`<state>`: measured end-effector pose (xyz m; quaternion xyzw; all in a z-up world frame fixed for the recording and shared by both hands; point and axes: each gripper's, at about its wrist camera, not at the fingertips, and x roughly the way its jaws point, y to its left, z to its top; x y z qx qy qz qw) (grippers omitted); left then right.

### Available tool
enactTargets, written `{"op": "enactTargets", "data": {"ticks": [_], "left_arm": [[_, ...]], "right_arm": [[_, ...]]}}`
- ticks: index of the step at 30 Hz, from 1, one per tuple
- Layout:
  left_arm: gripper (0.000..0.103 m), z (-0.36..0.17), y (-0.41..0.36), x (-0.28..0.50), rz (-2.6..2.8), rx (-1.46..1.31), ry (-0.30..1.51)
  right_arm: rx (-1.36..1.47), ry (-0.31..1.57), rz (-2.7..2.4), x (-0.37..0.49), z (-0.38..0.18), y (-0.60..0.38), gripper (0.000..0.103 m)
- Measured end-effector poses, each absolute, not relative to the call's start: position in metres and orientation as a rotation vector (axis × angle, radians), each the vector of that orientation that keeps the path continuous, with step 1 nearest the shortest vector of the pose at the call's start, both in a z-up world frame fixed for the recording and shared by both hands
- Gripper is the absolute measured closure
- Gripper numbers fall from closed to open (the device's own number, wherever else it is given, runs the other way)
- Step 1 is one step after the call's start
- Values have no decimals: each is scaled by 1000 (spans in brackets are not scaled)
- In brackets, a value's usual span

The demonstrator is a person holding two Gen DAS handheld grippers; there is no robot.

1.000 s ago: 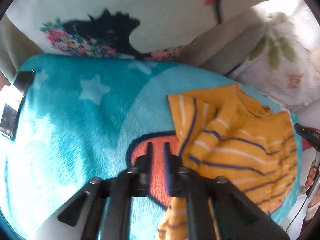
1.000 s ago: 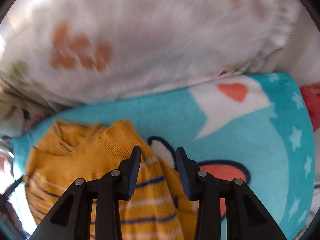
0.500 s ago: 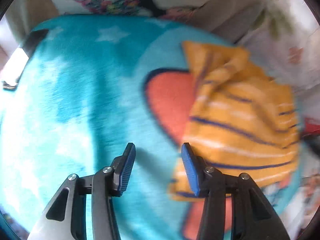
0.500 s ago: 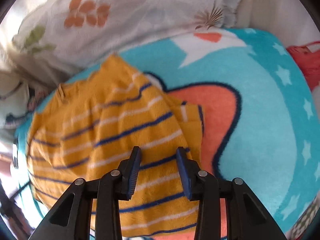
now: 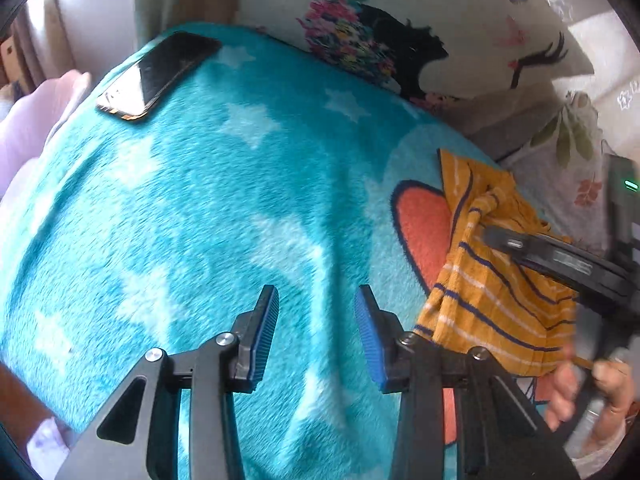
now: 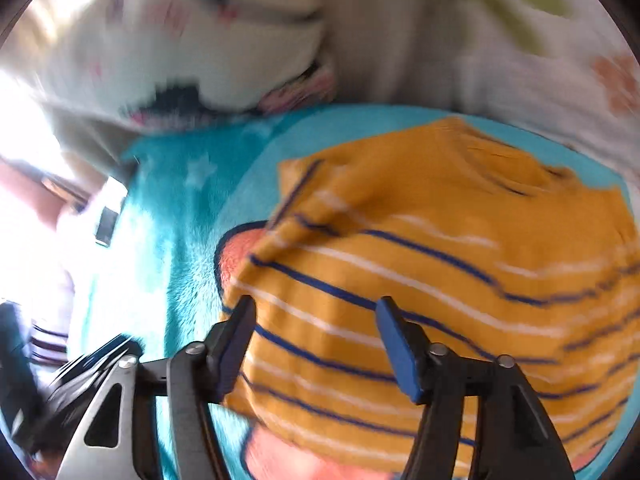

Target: Fold small clothes

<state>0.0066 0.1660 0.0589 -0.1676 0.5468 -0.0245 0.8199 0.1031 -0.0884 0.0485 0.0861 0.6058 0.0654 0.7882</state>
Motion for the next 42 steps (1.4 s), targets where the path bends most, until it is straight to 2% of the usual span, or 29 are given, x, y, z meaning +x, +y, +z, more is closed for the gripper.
{"op": "enactTargets", "data": {"ticks": [5, 6, 8, 9, 10, 11, 12, 14, 17, 21, 27, 32, 36, 37, 40, 42], "left_arm": [[64, 61, 187, -11, -15, -411, 1150], [64, 60, 191, -12, -10, -421, 1150], [64, 58, 195, -15, -1, -441, 1148], [64, 57, 197, -17, 10, -449, 1149], [64, 56, 200, -18, 16, -453, 1151], [64, 55, 201, -19, 18, -458, 1154], [64, 56, 202, -22, 16, -462, 1156], [64, 59, 197, -23, 7, -461, 1159], [64, 68, 176, -19, -11, -429, 1148], [64, 84, 134, -14, -41, -363, 1135], [63, 100, 54, -14, -101, -273, 1131], [63, 96, -16, -17, -171, -225, 1161], [63, 98, -64, -21, -212, -164, 1156], [63, 98, -73, -21, -216, -150, 1156], [63, 102, -95, -23, -216, -130, 1160], [60, 104, -104, -24, -210, -116, 1151]], "right_arm": [[-113, 1328, -51, 117, 14, -31, 15], [-188, 1311, -81, 115, 9, -21, 15], [-162, 1275, -89, 111, 11, -22, 17], [-138, 1269, -92, 109, 14, -25, 21], [-140, 1261, -110, 108, 16, -30, 38], [-123, 1256, -103, 107, 19, -35, 49], [-60, 1258, -69, 105, 25, -48, 53], [24, 1261, -27, 106, 34, -64, 78], [222, 1248, 57, 105, 54, -101, 81], [396, 1157, 109, 91, 85, -159, 82], [575, 1052, 31, 34, 110, -301, 82], [720, 1097, -46, -6, 66, -401, 82], [851, 1097, 1, -27, 30, -434, 81], [859, 1093, 20, -28, 29, -437, 80], [818, 1069, -30, -36, 44, -457, 66], [796, 1033, -71, -44, 62, -474, 65]]}}
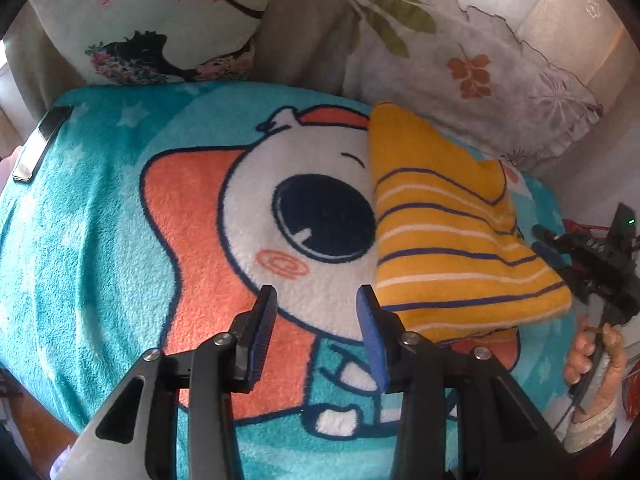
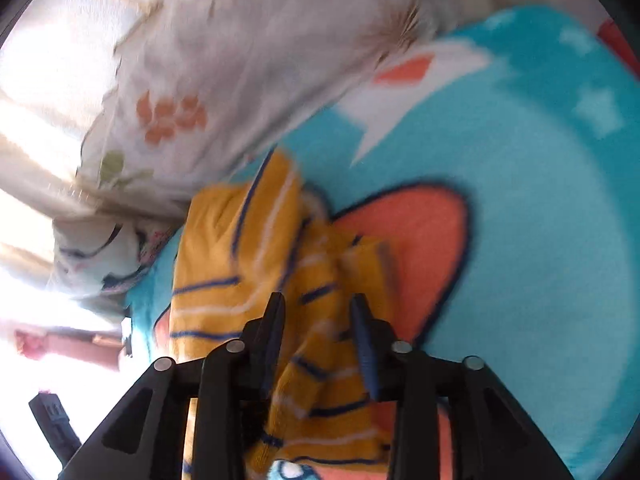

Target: Fold small clothes

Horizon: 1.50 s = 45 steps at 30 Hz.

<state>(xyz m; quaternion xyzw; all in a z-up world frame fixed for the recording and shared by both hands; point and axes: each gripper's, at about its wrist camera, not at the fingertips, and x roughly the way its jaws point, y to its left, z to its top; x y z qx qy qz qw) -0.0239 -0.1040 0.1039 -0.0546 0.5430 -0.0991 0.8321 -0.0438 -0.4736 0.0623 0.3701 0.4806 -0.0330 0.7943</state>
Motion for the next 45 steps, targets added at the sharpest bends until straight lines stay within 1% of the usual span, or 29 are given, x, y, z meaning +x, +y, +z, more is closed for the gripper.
{"op": "enactTargets", "data": {"ticks": [2, 5, 8, 10, 12, 13, 15, 16, 17, 18, 19, 20, 21, 22, 25, 26, 28, 29, 30, 31, 32, 33, 35, 37, 39, 41, 42, 43, 45], "left_arm": [[58, 104, -109, -24, -193, -105, 1141], [57, 102, -114, -21, -180, -123, 1150], [57, 99, -118, -19, -172, -140, 1155], [56, 99, -122, -18, -171, -134, 1145], [49, 99, -125, -14, -183, -133, 1133], [46, 99, -126, -10, -190, -134, 1128], [37, 97, -130, 1, -212, -136, 1117], [34, 96, -131, 8, -224, -140, 1111], [30, 93, -132, 17, -234, -144, 1108], [28, 89, -132, 26, -242, -153, 1110], [27, 84, -133, 35, -264, -174, 1116], [25, 76, -134, 47, -299, -202, 1134], [25, 69, -136, 56, -321, -220, 1155], [25, 61, -139, 65, -346, -238, 1173], [24, 41, -154, 82, -415, -252, 1207], [22, 34, -159, 84, -444, -282, 1216], [21, 22, -168, 86, -489, -361, 1264], [22, 19, -173, 84, -508, -399, 1288], [27, 20, -176, 81, -524, -422, 1285], [28, 25, -180, 76, -519, -422, 1269], [28, 33, -184, 72, -512, -401, 1251], [30, 42, -188, 68, -522, -386, 1231], [31, 61, -194, 62, -525, -347, 1205], [31, 81, -199, 59, -500, -282, 1172], [31, 97, -201, 57, -479, -251, 1131], [31, 102, -207, 58, -453, -193, 1119], [29, 98, -213, 60, -434, -146, 1132], [29, 91, -219, 62, -416, -103, 1156], [29, 72, -223, 65, -365, -31, 1208]], "right_arm": [[791, 976, -27, -45, 88, -478, 65], [757, 933, 141, -42, 119, -456, 65], [768, 1015, 370, -34, 103, -410, 65], [711, 1077, 311, -39, 78, -407, 66], [714, 1136, 224, -46, 44, -421, 87], [751, 1162, 184, -52, 28, -435, 103], [850, 1155, 184, -60, 21, -452, 103], [820, 1168, 135, -61, 25, -459, 99], [791, 1156, 99, -61, 32, -466, 92], [819, 1122, 106, -62, 37, -475, 86], [860, 1092, 99, -61, 41, -485, 61], [880, 1072, 85, -60, 44, -492, 29], [892, 1033, 54, -56, 48, -500, 20], [886, 1018, 48, -51, 48, -502, 17], [854, 1073, 78, -21, 34, -496, 17], [854, 1097, 94, -15, 26, -491, 17], [834, 1169, 115, 0, 5, -472, 17], [797, 1150, 107, 2, 7, -464, 17], [778, 1137, 125, 5, 8, -456, 20], [802, 1158, 191, 10, 8, -446, 36], [828, 1161, 213, 13, 12, -440, 45], [826, 1153, 229, 15, 17, -436, 47], [814, 1117, 285, 21, 36, -427, 57], [814, 1051, 328, 22, 61, -424, 58], [813, 1014, 338, 21, 73, -425, 58], [794, 1015, 311, 22, 67, -428, 57], [773, 1036, 265, 22, 58, -431, 56], [734, 1076, 193, 22, 46, -433, 52], [678, 1150, 95, 23, 29, -436, 52]]}}
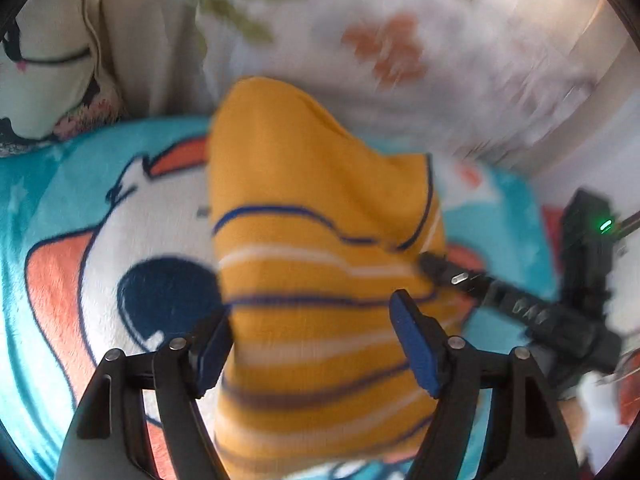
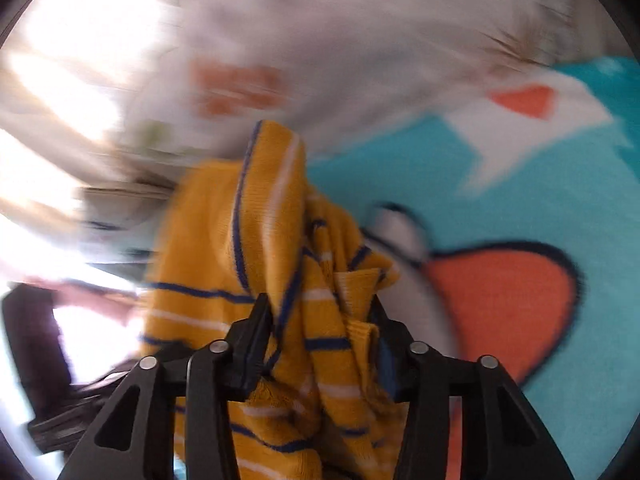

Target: Fold small clothes

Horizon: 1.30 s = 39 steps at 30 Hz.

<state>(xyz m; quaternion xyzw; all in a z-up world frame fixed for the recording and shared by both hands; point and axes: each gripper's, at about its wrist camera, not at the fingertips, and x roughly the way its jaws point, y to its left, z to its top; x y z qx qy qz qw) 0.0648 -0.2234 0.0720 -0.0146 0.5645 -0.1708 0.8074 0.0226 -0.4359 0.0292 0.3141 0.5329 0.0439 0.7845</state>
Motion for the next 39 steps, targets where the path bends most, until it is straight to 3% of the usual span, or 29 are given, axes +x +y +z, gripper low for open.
{"op": "enactTargets", "data": {"ticks": [3, 10, 16, 19, 21, 22, 28, 29, 31, 33, 37, 39], "left_arm": [[29, 68, -209, 50, -370, -21, 1189], [29, 89, -127, 21, -307, -120, 1100], [29, 99, -77, 18, -223, -144, 1065], [29, 113, -67, 13, -193, -119, 1006], [28, 123, -62, 8, -176, -91, 954], [27, 129, -58, 5, -168, -78, 927], [18, 163, -38, -9, -66, -17, 724], [12, 168, -35, -11, -54, -16, 688], [1, 179, -29, -14, -46, -9, 628], [0, 186, -22, -16, -56, -7, 590], [0, 181, -13, -7, -113, 4, 704], [0, 171, -9, -5, -155, 0, 751]], "right_arm": [[724, 1114, 66, 11, 38, -448, 52], [620, 920, 101, -11, 131, -420, 52], [582, 1077, 135, -2, 72, -371, 53], [576, 1107, -24, -4, 43, -392, 72], [559, 1133, -147, -8, 45, -403, 41], [585, 1126, -167, -11, 50, -409, 37], [397, 927, -170, -15, 119, -365, 38], [358, 912, -164, -13, 124, -355, 36], [301, 924, -151, -5, 121, -333, 34], [319, 983, -156, 2, 103, -324, 34], [363, 1096, -241, 4, 61, -326, 33], [348, 1082, -271, -1, 66, -324, 33]]}}
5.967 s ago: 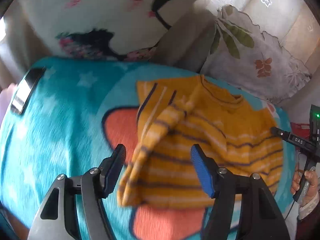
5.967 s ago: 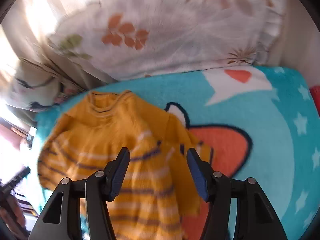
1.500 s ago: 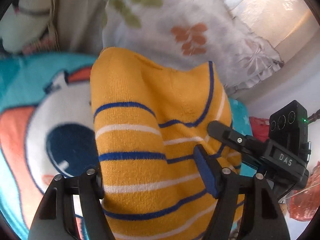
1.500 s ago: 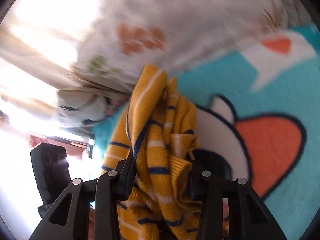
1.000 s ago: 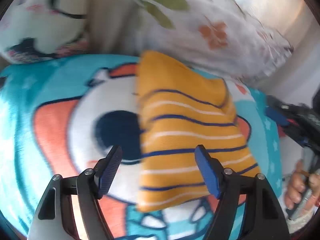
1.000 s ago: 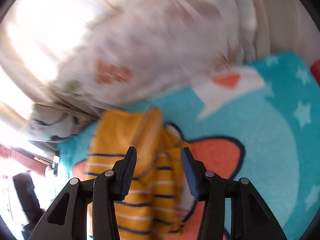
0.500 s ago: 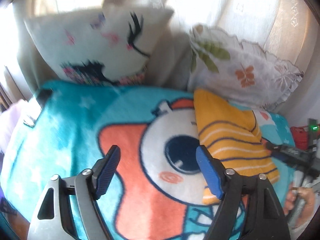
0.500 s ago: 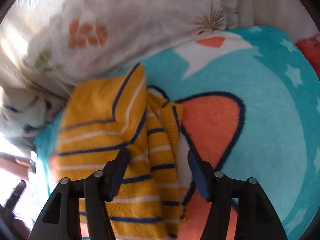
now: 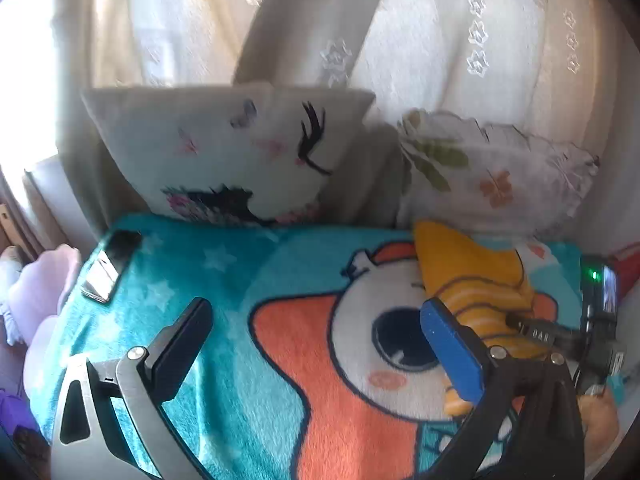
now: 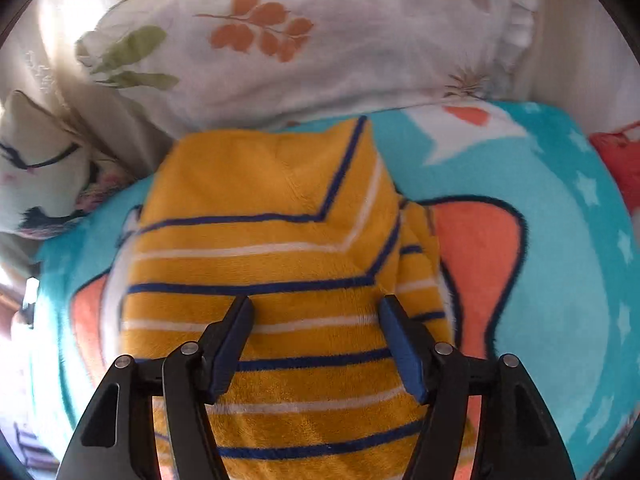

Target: Fold small clothes

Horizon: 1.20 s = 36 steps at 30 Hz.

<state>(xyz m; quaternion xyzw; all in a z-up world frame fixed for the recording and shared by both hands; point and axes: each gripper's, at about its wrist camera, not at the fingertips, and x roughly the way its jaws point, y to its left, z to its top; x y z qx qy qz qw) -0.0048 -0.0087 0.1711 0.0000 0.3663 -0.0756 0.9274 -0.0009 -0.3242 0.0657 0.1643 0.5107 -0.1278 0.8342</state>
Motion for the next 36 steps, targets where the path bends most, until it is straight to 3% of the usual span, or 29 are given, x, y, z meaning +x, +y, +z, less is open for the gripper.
{"op": "enactTargets", "data": {"ticks": [6, 20, 36], "left_arm": [[0, 147, -15, -5, -166, 21, 834], [0, 161, -95, -61, -144, 78, 816], [0, 145, -177, -100, -226, 73, 927]], "right_arm": [[360, 1092, -265, -20, 88, -315, 32], [250, 1106, -148, -56, 108, -325, 31], [247, 1127, -180, -109, 96, -397, 28]]}}
